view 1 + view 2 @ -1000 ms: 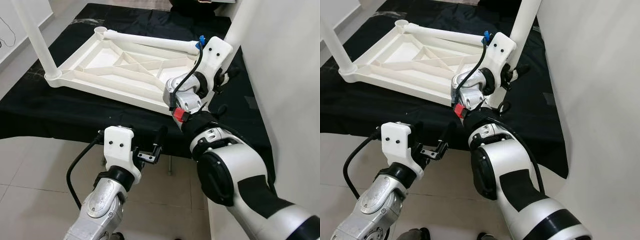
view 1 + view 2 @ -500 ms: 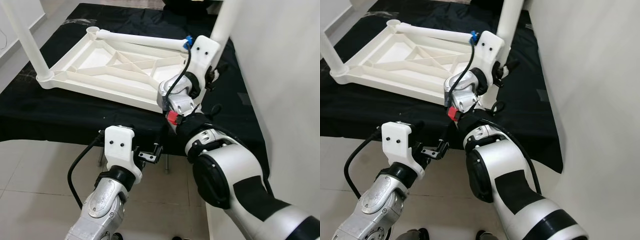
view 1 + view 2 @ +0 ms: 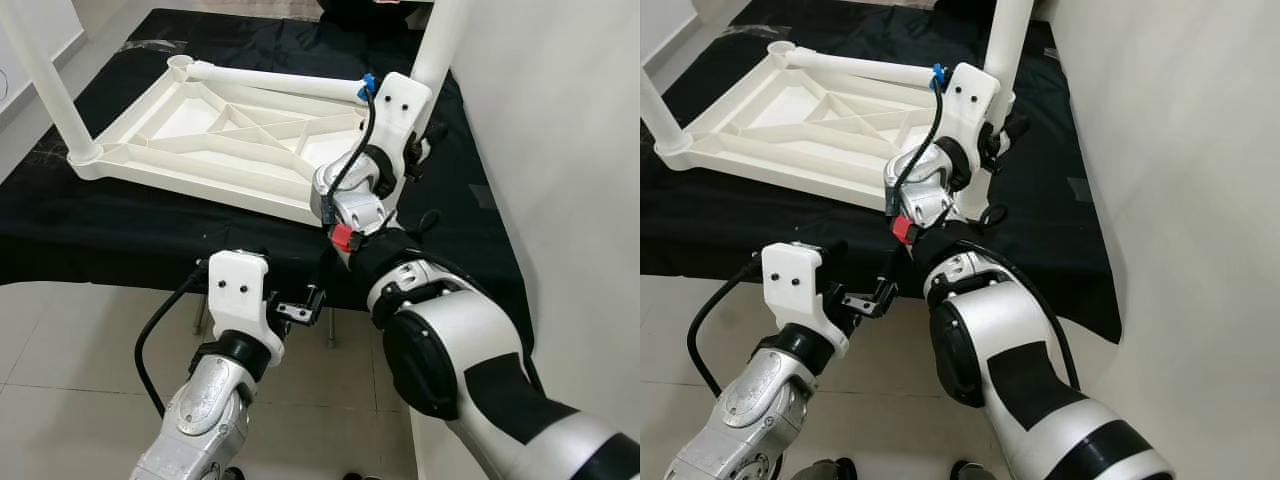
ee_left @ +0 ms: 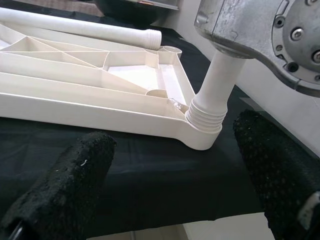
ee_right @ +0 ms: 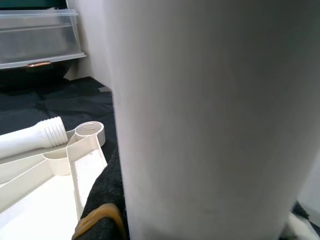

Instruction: Building children table

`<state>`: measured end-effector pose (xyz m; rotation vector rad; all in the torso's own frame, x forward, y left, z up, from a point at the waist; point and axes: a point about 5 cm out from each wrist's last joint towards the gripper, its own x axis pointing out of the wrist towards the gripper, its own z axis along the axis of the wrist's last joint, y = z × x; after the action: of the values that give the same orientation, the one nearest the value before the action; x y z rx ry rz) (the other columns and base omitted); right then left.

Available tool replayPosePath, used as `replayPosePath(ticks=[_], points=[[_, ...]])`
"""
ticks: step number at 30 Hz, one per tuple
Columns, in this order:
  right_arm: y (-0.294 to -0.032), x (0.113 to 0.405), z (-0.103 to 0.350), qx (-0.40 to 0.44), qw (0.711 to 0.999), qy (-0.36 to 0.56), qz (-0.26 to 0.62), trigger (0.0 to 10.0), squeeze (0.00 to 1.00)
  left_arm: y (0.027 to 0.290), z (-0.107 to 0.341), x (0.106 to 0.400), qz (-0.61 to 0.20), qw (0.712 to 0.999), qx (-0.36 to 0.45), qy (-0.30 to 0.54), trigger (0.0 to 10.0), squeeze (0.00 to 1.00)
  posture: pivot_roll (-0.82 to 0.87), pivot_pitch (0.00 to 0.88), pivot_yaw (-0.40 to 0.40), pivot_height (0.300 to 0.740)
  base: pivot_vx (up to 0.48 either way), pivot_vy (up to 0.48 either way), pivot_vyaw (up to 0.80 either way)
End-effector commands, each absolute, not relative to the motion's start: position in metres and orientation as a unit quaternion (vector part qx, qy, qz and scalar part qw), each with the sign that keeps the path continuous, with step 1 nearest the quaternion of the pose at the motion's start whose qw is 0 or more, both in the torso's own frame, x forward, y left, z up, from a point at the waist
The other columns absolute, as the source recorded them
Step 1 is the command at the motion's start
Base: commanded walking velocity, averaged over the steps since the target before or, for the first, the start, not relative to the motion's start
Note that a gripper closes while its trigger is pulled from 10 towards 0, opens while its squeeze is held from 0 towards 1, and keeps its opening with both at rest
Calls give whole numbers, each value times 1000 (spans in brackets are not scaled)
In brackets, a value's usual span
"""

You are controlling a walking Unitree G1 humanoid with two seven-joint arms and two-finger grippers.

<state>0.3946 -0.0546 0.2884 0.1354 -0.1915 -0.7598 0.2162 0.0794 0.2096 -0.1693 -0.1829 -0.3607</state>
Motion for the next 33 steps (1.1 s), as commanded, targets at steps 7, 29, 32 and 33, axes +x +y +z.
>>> replayPosePath(ticks=[7, 29, 32, 33], points=[[-55, 396, 256, 60, 930, -16, -362, 10000, 0, 78, 205, 217, -178, 977, -80, -82, 10000, 0, 115, 199, -93, 740, 0, 0, 0], [-50, 395, 263, 59, 933, -32, -352, 10000, 0, 77, 203, 217, -178, 977, -80, -80, 10000, 0, 111, 199, -91, 740, 0, 0, 0], [-49, 395, 263, 62, 935, -33, -347, 10000, 0, 77, 203, 217, -178, 978, -80, -80, 10000, 0, 111, 199, -91, 740, 0, 0, 0], [-48, 395, 264, 60, 935, -34, -348, 10000, 0, 77, 203, 217, -177, 978, -80, -80, 10000, 0, 112, 200, -94, 740, 0, 0, 0]])
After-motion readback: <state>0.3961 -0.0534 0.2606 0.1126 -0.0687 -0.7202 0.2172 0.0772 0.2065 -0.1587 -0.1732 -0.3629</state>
